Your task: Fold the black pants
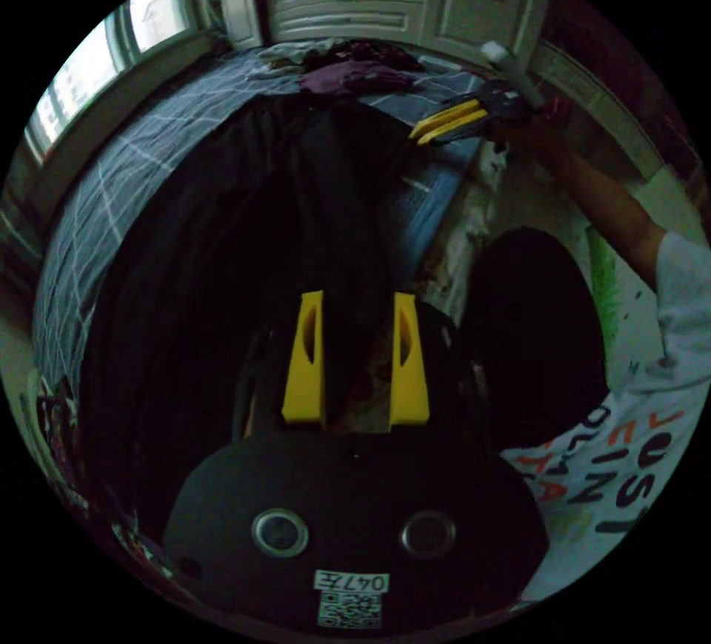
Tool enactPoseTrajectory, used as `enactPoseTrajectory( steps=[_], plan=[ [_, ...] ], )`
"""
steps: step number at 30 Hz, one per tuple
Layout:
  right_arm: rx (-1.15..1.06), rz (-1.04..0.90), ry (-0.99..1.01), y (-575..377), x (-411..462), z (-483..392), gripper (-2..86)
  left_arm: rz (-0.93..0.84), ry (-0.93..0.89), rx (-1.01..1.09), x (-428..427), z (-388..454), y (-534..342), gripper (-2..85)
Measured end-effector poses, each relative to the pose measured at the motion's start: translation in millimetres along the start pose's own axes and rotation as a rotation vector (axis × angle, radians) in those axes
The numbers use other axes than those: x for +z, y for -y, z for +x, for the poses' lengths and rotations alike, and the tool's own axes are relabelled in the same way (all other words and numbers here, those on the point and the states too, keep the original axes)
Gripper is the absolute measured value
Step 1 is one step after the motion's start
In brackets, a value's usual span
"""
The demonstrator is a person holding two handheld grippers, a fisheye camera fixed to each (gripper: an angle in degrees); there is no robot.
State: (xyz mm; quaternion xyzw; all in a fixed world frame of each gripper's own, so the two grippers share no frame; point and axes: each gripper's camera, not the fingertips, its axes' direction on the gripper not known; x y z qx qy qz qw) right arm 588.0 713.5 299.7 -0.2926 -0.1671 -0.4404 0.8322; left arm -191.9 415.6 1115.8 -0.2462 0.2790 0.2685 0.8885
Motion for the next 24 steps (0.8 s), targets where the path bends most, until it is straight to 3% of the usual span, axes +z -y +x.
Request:
enactPoseTrajectory(
  steps=[7,13,16,20,24],
  plan=[
    [-0.126,-0.023,-0.017,4.9,-0.9,10.7,0.0,0.038,-0.078,-0.094,-4.6,-22.9,-16.6,4.4],
    [-0.186,0.001,-0.195,-7.7,-59.9,19.6,0.0,0.043,-0.143,-0.07,-22.2,-18.1,-36.7,8.4],
    [-0.16,0.016,-0.104,-21.8,-60.6,35.4,0.0,0.057,-0.222,-0.05,-22.9,-16.6,-53.5,10.1],
    [-0.16,-0.1,-0.029,-28.0,-19.0,37.0,0.0,0.118,-0.338,-0.057,-39.9,-24.1,-86.7,9.7],
    [-0.15,-0.14,-0.005,-26.3,4.4,35.4,-0.1,0.165,-0.295,-0.137,-78.9,-48.8,-144.1,9.0]
  ],
)
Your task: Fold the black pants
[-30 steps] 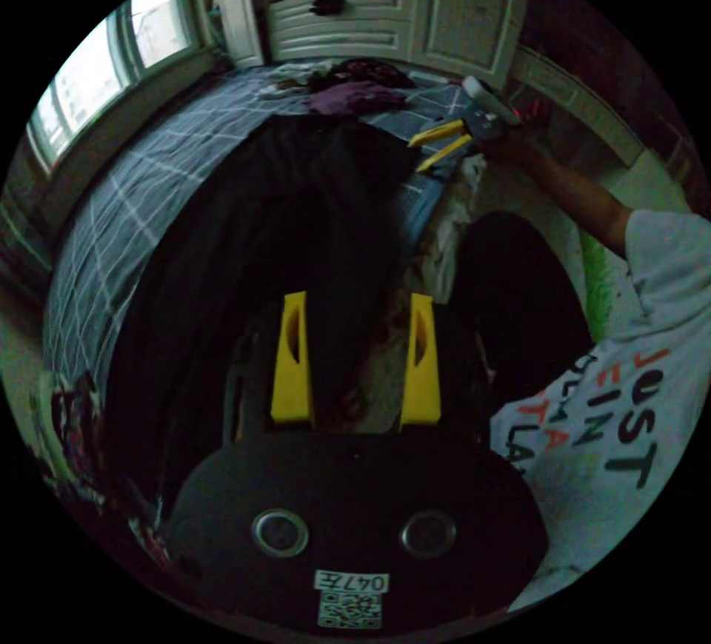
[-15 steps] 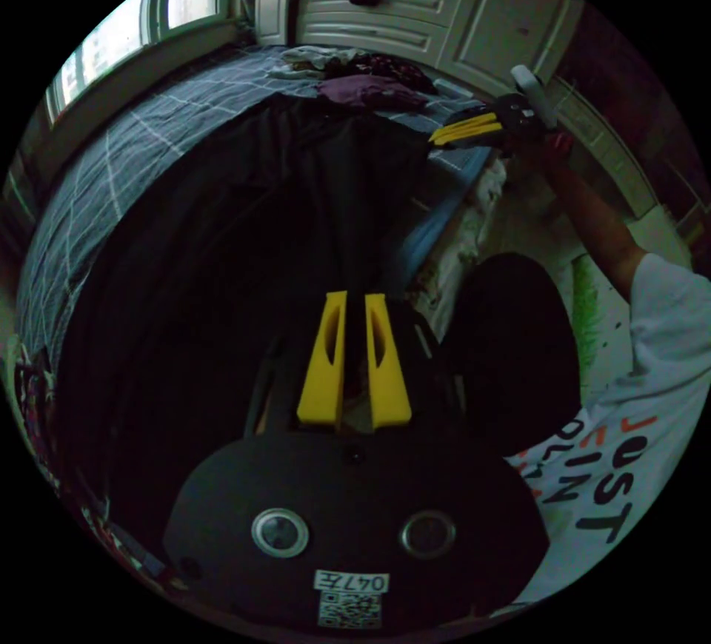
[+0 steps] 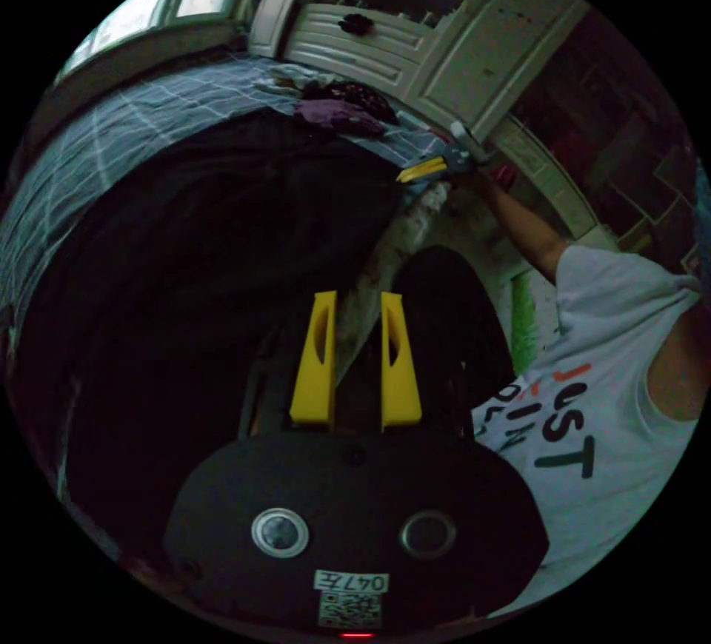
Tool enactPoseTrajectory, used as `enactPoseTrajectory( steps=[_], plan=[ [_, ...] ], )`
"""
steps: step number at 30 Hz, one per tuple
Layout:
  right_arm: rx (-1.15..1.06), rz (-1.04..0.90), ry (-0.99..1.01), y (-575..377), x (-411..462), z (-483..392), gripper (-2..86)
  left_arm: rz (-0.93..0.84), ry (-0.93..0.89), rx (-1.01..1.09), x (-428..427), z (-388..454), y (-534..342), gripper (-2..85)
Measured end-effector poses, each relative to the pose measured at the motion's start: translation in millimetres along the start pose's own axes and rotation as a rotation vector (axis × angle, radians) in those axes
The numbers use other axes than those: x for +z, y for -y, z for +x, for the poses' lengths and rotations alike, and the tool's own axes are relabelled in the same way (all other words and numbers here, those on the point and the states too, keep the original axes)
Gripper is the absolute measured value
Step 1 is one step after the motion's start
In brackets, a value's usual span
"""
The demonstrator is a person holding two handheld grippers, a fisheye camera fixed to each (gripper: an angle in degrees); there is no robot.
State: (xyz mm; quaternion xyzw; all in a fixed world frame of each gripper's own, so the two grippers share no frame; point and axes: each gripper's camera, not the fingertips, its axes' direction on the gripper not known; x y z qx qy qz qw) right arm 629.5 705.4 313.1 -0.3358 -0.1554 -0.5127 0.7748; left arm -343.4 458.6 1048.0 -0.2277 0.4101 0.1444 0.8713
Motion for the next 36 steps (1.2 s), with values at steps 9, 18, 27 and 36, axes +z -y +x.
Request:
enactPoseTrajectory(
  steps=[9,18,27,36],
  plan=[
    [0.09,0.032,0.032,8.9,7.7,3.6,0.3,0.165,0.405,-0.493,-174.6,-63.3,-197.1,9.9],
    [0.281,0.157,-0.138,20.9,-9.9,-24.9,0.8,0.033,0.648,-0.463,-229.9,-55.6,-318.0,9.5],
    [0.304,0.389,-0.129,120.9,-67.3,-80.9,-1.0,0.081,0.715,-0.498,-277.9,-44.7,-392.5,-0.6],
    [-0.025,0.697,0.197,268.9,-83.0,-185.7,-1.0,0.331,1.027,-0.636,-412.6,0.5,-501.2,-0.8]
  ],
)
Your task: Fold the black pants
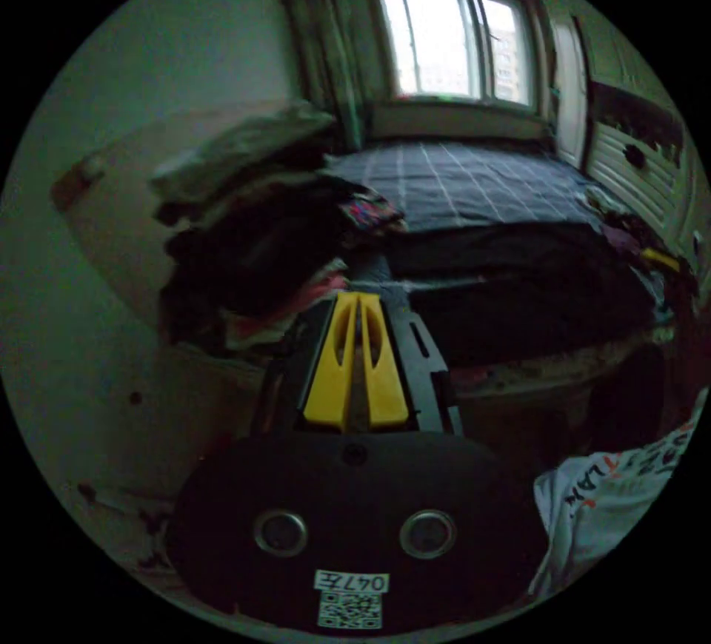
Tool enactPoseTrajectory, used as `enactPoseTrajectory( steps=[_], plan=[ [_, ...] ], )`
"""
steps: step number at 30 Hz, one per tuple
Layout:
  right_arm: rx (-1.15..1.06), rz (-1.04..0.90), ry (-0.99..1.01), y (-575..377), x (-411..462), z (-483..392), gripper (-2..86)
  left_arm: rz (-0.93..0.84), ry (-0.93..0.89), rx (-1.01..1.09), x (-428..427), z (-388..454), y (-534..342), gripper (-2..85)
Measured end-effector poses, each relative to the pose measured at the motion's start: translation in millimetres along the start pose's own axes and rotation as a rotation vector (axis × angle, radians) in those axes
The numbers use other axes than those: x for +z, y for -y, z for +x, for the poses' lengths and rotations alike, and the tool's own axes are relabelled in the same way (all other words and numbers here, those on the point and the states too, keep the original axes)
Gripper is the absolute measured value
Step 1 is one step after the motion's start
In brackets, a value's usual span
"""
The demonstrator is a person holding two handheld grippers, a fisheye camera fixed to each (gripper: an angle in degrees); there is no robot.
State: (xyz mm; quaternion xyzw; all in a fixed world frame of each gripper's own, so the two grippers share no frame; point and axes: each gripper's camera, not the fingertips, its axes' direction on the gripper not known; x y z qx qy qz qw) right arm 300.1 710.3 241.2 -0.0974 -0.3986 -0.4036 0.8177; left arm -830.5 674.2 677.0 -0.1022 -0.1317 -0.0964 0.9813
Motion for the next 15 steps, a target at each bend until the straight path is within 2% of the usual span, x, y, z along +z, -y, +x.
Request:
enactPoseTrajectory(
  steps=[3,8,12,15],
  plan=[
    [0.009,0.073,0.101,28.8,47.2,-26.4,-1.0,0.1,0.182,-0.088,-42.5,-76.0,1.9,-0.9],
    [0.058,0.094,0.26,87.0,138.3,-59.3,-1.1,0.223,0.364,-0.264,-88.7,-218.3,13.5,-0.9],
    [0.062,0.038,0.268,127.8,191.3,-76.0,-1.1,0.331,0.549,-0.259,-110.1,-338.6,32.6,-0.9],
    [0.056,0.016,0.25,156.7,230.0,-88.8,-1.1,0.315,0.618,-0.259,-108.1,-414.3,44.3,-0.9]
  ],
)
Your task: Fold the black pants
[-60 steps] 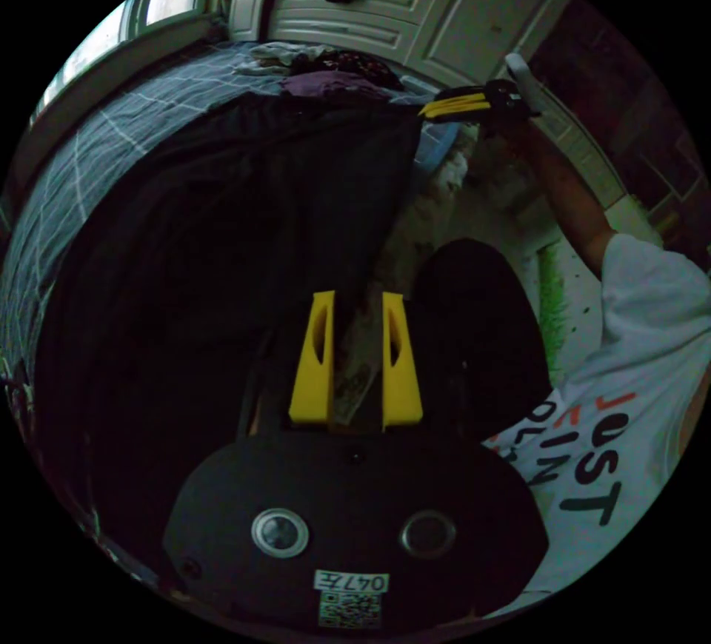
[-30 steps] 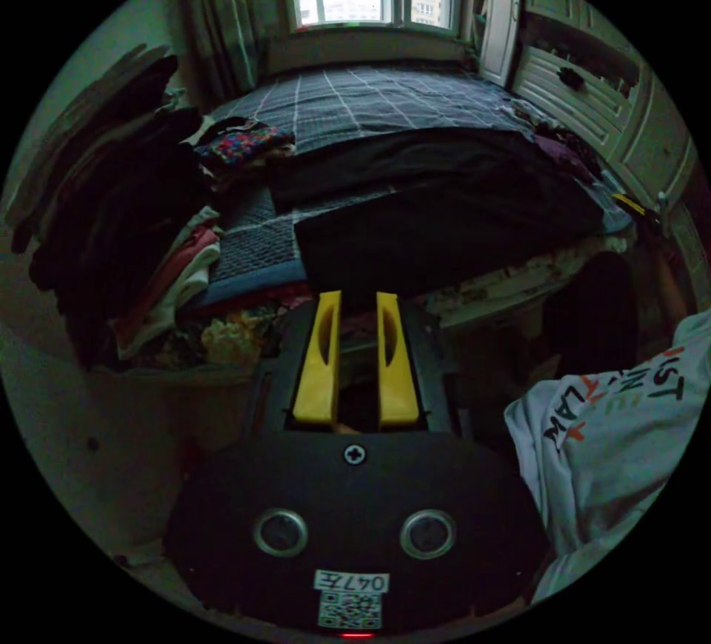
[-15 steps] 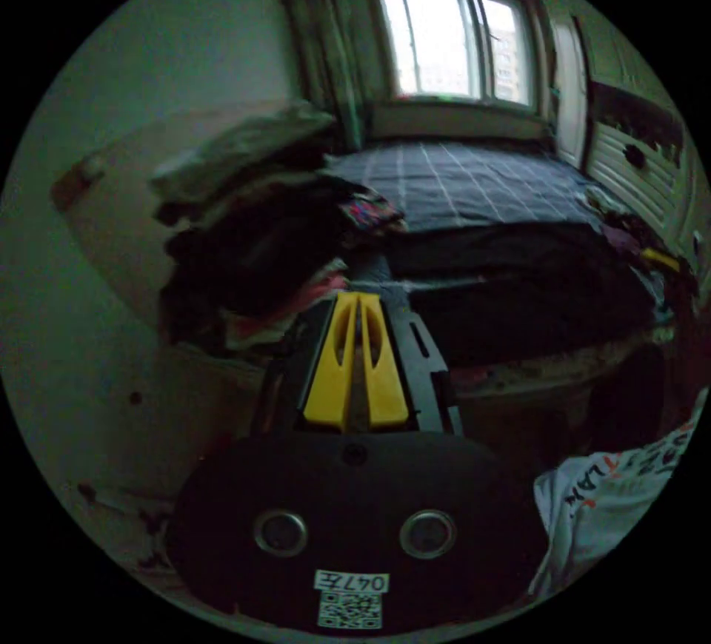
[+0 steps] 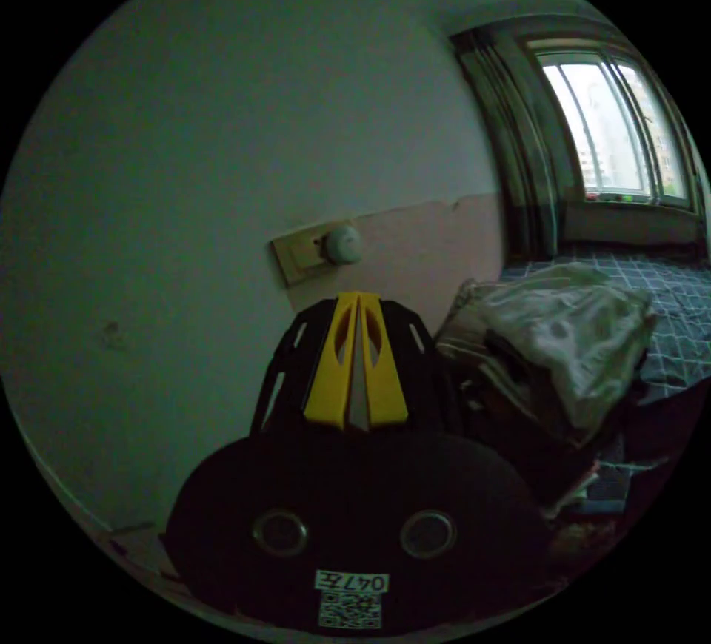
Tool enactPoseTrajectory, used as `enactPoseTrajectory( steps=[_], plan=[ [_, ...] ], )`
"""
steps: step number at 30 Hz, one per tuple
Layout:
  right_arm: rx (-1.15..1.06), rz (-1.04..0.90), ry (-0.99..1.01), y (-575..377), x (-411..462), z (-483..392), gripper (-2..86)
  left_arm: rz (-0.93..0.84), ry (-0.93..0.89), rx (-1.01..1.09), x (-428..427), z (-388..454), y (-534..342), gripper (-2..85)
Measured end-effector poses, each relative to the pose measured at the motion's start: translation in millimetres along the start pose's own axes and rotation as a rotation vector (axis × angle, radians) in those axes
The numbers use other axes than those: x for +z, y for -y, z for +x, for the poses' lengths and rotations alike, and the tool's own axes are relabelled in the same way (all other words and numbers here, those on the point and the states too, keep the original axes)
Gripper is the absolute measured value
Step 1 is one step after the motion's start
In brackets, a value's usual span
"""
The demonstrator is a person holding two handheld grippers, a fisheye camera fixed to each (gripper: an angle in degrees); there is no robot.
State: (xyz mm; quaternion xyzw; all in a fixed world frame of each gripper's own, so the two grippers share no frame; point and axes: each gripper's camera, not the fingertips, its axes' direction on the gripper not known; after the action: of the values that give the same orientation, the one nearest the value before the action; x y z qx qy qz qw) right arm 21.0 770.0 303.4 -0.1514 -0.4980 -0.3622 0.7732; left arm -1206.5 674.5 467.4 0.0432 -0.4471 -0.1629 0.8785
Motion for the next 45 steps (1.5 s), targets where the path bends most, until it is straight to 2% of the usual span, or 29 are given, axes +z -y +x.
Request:
enactPoseTrajectory(
  steps=[3,8,15,18,20,24,27,29,34,39,45],
  plan=[
    [0.003,-0.053,-0.019,26.9,44.1,1.5,-1.2,-0.031,0.048,-0.004,45.0,-38.4,15.4,-0.9],
    [-0.104,-0.147,0.08,99.2,128.2,-3.4,-1.2,-0.044,0.092,0.005,97.3,-81.8,30.4,-0.9],
    [-0.244,-0.126,0.117,155.7,205.1,-34.1,-1.2,-0.04,0.172,-0.031,150.5,-137.0,30.0,-0.9],
    [-0.275,-0.136,0.099,165.4,228.2,-38.5,-1.1,-0.099,0.166,-0.068,172.0,-161.0,28.1,-0.9],
    [-0.276,-0.139,0.093,170.3,244.9,-38.0,-1.1,-0.068,0.07,-0.143,177.7,-179.8,24.4,-0.9],
    [-0.249,-0.143,0.089,172.3,264.5,-35.2,-1.1,-0.07,0.012,-0.179,184.4,-207.1,17.0,-0.9],
    [-0.227,-0.131,0.086,172.2,274.1,-31.0,-1.1,0.024,-0.066,-0.188,173.2,-226.3,6.6,-0.9],
    [-0.202,-0.117,0.094,171.2,281.4,-25.4,-1.1,0.014,-0.078,-0.185,172.3,-235.5,0.3,-0.9],
    [-0.164,-0.098,0.134,169.6,290.9,-18.7,-1.1,-0.009,-0.075,-0.17,174.7,-244.6,-12.9,-0.9],
    [-0.172,-0.102,0.072,172.6,284.4,-18.0,-1.1,-0.012,-0.061,-0.113,187.4,-234.4,-4.2,-0.9],
    [-0.147,-0.098,0.028,176.5,287.2,-15.6,-1.0,-0.016,-0.031,-0.166,211.6,-238.3,-2.3,-0.9]
  ],
)
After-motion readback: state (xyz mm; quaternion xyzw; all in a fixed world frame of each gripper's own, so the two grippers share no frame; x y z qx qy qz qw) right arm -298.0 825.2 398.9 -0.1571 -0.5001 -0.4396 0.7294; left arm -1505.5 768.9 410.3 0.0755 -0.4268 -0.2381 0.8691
